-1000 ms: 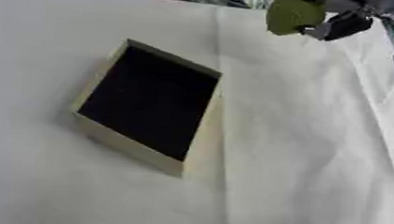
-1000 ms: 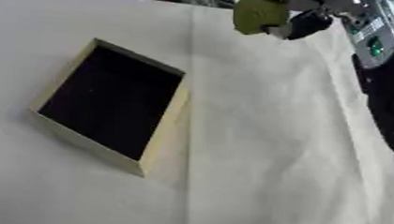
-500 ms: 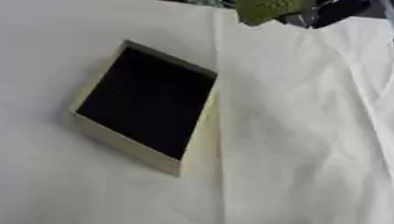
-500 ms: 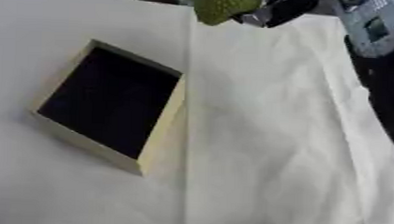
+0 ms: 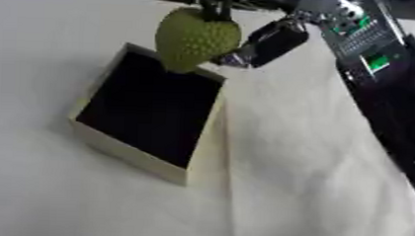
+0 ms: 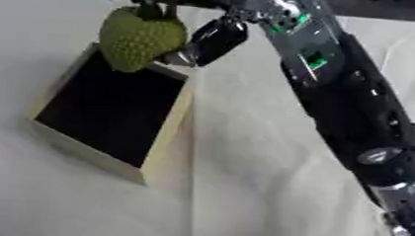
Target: Pick up objects on the table and place them in the box.
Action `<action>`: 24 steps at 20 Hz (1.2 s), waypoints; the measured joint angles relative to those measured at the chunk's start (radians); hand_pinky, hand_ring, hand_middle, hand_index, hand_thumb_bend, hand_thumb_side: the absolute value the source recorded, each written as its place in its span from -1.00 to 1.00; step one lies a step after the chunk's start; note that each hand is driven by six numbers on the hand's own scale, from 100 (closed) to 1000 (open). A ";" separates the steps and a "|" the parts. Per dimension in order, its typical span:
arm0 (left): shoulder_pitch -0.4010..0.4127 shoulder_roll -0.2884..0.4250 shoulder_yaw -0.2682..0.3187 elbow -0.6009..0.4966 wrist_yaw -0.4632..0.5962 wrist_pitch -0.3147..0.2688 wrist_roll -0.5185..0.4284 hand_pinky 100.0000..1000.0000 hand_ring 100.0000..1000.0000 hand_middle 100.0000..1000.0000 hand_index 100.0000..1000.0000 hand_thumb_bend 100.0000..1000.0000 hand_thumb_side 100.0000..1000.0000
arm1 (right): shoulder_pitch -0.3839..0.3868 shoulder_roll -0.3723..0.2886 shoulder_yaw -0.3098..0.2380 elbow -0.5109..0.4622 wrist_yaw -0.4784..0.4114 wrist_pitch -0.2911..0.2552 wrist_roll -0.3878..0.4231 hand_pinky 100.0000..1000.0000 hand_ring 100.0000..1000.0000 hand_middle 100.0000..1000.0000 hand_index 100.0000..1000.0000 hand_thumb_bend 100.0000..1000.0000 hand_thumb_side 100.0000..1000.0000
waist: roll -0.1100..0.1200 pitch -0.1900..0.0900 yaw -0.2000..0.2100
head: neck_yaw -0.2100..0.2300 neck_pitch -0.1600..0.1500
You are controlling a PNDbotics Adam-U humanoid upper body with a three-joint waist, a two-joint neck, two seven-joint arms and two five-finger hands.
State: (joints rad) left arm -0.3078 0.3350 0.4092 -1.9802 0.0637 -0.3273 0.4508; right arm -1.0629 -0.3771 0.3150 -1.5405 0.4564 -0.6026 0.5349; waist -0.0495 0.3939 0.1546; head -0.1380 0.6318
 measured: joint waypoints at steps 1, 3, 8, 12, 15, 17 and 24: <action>0.000 0.003 0.000 0.000 -0.002 -0.003 0.006 0.20 0.40 0.21 0.41 -0.19 -0.27 | 0.008 0.020 0.000 0.001 0.020 0.004 -0.002 0.33 0.34 -0.32 -0.17 -0.82 -1.00 | 0.001 0.000 0.000 | -0.002 0.000; 0.000 0.007 0.000 0.000 -0.006 -0.008 0.013 0.20 0.40 0.21 0.41 -0.19 -0.27 | 0.025 0.060 0.000 0.014 0.065 0.014 -0.013 0.32 0.34 -0.32 -0.17 -0.87 -1.00 | 0.003 0.000 0.001 | -0.005 0.000; -0.001 0.007 0.000 0.000 -0.011 -0.012 0.017 0.20 0.40 0.20 0.41 -0.19 -0.26 | 0.055 0.138 -0.003 0.077 0.185 0.031 -0.076 0.34 0.36 -0.34 -0.17 -0.99 -1.00 | 0.004 0.000 0.002 | -0.011 0.001; -0.001 0.007 0.000 0.000 -0.011 -0.013 0.013 0.20 0.40 0.20 0.41 -0.20 -0.26 | 0.071 0.180 -0.010 0.140 0.271 0.039 -0.133 0.34 0.37 -0.34 -0.17 -1.00 -1.00 | 0.004 0.000 0.003 | -0.015 0.001; -0.001 0.007 0.000 0.000 -0.010 -0.012 0.008 0.20 0.40 0.20 0.41 -0.20 -0.26 | 0.079 0.198 -0.010 0.180 0.325 0.031 -0.163 0.35 0.39 -0.29 -0.13 -0.95 -1.00 | 0.004 0.000 0.004 | -0.019 0.001; -0.001 0.006 0.000 0.000 -0.010 -0.012 0.005 0.20 0.40 0.20 0.41 -0.20 -0.26 | 0.080 0.207 -0.008 0.203 0.363 0.021 -0.181 0.37 0.42 -0.23 -0.08 -0.86 -1.00 | 0.004 0.000 0.005 | -0.022 0.001; 0.000 0.005 0.000 0.000 -0.010 -0.007 -0.002 0.20 0.40 0.20 0.41 -0.21 -0.25 | 0.096 0.215 0.011 0.236 0.489 -0.032 -0.213 0.55 0.75 0.33 0.46 -0.42 -1.00 | 0.002 0.000 0.005 | -0.026 0.001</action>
State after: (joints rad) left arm -0.3081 0.3405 0.4092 -1.9802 0.0535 -0.3344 0.4487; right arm -0.9669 -0.1621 0.3261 -1.3041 0.9451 -0.6341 0.3217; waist -0.0478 0.3939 0.1601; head -0.1644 0.6325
